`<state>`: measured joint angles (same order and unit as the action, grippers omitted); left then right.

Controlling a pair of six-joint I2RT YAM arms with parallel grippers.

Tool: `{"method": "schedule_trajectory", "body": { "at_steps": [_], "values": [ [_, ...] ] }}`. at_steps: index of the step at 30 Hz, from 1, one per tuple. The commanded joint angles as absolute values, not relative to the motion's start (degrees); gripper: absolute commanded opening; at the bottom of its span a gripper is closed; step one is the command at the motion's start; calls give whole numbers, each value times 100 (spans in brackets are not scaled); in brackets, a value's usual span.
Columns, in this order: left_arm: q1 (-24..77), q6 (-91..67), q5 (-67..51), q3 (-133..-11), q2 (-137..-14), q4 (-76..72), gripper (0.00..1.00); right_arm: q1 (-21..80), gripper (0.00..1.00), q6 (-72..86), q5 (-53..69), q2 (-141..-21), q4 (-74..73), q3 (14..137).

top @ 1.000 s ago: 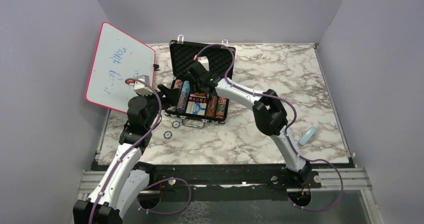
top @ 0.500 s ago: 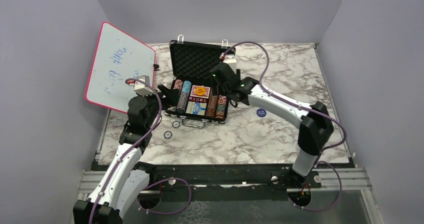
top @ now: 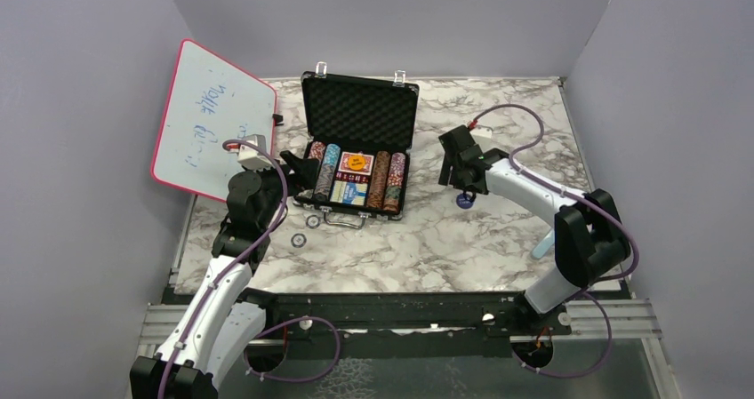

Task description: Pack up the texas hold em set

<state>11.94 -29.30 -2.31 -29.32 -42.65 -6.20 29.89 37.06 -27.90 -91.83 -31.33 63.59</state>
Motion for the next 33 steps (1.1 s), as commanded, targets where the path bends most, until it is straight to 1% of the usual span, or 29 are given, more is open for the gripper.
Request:
{"method": "schedule_trajectory", "body": {
  "at_steps": [1, 6, 9, 17, 19, 25, 33],
  "values": [
    [1160, -2913, -160, -3017, -4191, -627, 81, 2752, 78, 3965, -2415, -9120, -3114, 5942],
    [1160, -2923, -158, -3019, -4199, -619, 81, 2411, 77, 3774, -1904, -9145, -2690, 5453],
    [1160, -2921, -151, -3023, -4201, -615, 81, 2340, 77, 3620, -1674, -9317, -2616, 5480],
    [1160, -2935, -150, -3017, -4208, -617, 81, 2284, 74, 3472, -1589, -9616, -2528, 5555],
    [1160, -2932, -163, -3014, -4214, -621, 81, 2285, 72, 3491, -1574, -9670, -2536, 5548],
    [1160, -2929, -156, -3012, -4211, -616, 81, 2259, 57, 3568, -1613, -9689, -2468, 5473],
    [1160, -2924, -149, -3019, -4211, -609, 81, 2180, 49, 3564, -1635, -9783, -2354, 5405]
  ]
}}
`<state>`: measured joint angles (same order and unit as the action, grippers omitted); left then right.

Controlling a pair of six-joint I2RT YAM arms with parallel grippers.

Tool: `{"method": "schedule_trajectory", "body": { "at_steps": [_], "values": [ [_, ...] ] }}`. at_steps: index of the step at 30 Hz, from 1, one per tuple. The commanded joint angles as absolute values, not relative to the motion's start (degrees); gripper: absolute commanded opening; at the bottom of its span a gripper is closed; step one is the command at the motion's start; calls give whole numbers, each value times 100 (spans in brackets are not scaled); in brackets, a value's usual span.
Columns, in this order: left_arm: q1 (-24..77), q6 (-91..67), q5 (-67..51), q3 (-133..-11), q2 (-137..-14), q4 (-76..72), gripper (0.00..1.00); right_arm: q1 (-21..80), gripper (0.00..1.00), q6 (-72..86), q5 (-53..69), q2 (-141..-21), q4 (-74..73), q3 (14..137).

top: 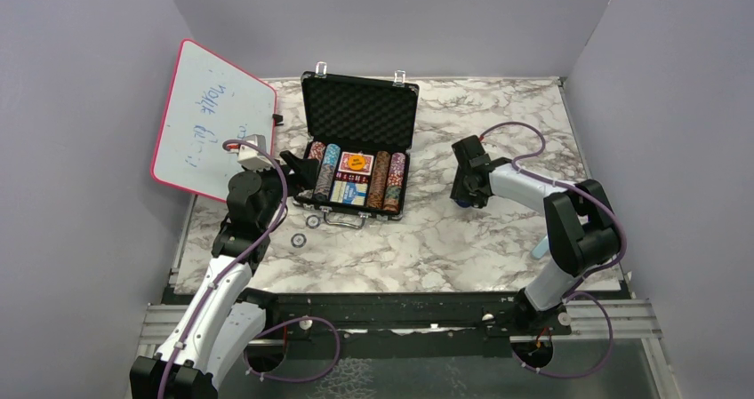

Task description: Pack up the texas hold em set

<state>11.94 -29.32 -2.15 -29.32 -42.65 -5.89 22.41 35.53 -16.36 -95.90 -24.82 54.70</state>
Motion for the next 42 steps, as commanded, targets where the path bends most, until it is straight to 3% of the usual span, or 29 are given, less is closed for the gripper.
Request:
{"method": "schedule_trajectory", "body": {
  "at_steps": [1, 10, 21, 31, 42],
  "values": [
    [1160, -2920, -152, -3020, -4217, -609, 81, 2180, 48, 3546, -1642, -9760, -2352, 5413],
    [1160, -2924, -170, -3029, -4246, -620, 81, 2399, 46, 3103, -1848, -9334, -2714, 5994],
    [1152, -2906, -136, -3063, -4328, -561, 81, 3967, 47, 2910, -2268, -9364, -2786, 7045],
    [1109, -2874, 280, -3106, -4306, -324, 81, 5229, 48, 2591, -1896, -10823, -2279, 8589],
    [1093, -2908, 444, -3121, -4312, -219, 81, 5455, 49, 2412, -1177, -12018, -2406, 9680]
  ]
}}
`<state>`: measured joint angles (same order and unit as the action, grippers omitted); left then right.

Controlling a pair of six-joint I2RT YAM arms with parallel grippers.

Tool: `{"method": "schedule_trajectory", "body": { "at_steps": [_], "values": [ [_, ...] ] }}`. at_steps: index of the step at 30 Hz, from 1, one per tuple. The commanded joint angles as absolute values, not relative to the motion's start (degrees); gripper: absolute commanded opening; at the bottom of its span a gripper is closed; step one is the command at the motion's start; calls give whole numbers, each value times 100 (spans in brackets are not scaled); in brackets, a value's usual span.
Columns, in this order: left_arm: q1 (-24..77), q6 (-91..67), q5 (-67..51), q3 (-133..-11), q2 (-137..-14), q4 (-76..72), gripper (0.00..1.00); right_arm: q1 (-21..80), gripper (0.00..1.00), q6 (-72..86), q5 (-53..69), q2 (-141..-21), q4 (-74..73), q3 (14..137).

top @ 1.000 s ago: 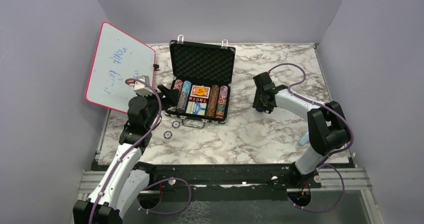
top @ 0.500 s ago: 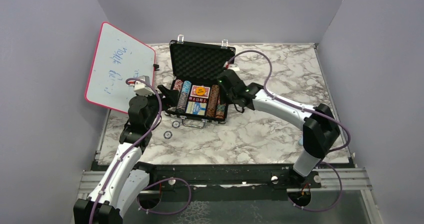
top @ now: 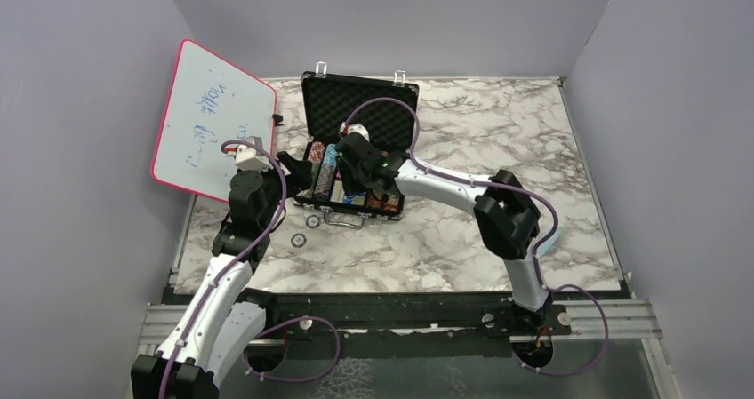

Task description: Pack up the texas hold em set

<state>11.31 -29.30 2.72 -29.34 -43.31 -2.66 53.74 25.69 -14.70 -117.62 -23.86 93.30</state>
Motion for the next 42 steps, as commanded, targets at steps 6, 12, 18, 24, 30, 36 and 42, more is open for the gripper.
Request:
{"method": "schedule_trajectory", "body": {
  "at_steps": [6, 12, 18, 24, 30, 36, 42],
  "values": [
    [1090, -2903, 453, -3124, -4316, -201, 81, 5486, 49, 2403, -1183, -12244, -2466, 9836],
    [1085, -2908, 441, -3129, -4333, -200, 81, 5491, 57, 2416, -1162, -12296, -2597, 9948],
    [1081, -2901, 441, -3145, -4367, -169, 81, 5493, 65, 2442, -1251, -12232, -2781, 10096],
    [1081, -2943, 509, -3294, -4496, 148, 81, 5491, 65, 2701, -1537, -11625, -2651, 9676],
    [1081, -3162, 439, -3783, -4795, 1815, 84, 5471, 65, 3099, -2039, -10457, -2202, 8293],
    [1081, -3790, 563, -3723, -4866, 3148, 84, 5414, 65, 3455, -2311, -9483, -2049, 7088],
    [1081, -4621, 640, -3499, -5063, 3688, 83, 5392, 65, 3702, -2680, -8694, -1902, 6106]
  ]
}}
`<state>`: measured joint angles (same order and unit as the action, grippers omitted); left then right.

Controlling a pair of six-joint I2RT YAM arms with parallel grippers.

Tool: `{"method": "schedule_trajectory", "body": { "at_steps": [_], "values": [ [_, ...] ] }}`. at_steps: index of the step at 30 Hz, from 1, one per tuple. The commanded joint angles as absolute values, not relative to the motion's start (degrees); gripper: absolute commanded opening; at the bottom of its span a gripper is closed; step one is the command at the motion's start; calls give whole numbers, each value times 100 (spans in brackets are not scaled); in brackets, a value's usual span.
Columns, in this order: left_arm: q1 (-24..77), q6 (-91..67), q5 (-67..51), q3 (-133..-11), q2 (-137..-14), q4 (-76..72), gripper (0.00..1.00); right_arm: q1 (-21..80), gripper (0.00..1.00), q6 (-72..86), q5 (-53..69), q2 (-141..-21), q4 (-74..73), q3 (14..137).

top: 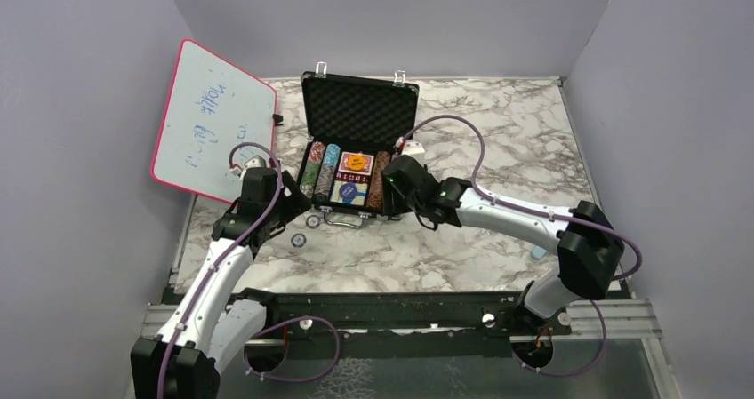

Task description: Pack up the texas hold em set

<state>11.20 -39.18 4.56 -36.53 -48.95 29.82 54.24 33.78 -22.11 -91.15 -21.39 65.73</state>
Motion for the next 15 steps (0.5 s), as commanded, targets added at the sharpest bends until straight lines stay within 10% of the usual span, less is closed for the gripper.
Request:
{"method": "schedule_trajectory", "body": {
  "at_steps": [1, 9, 15],
  "values": [
    [1085, -4702, 663, -3456, -5168, 3759, 82, 5388, 65, 3734, -2676, -8598, -1868, 5994],
    [1081, -4635, 543, -3419, -5996, 3838, 57, 5379, 65, 3858, -2557, -8155, -1798, 5319],
    [1090, -4627, 704, -3567, -6634, 3992, 58, 5379, 65, 3732, -2496, -7931, -1671, 4999]
  ]
}}
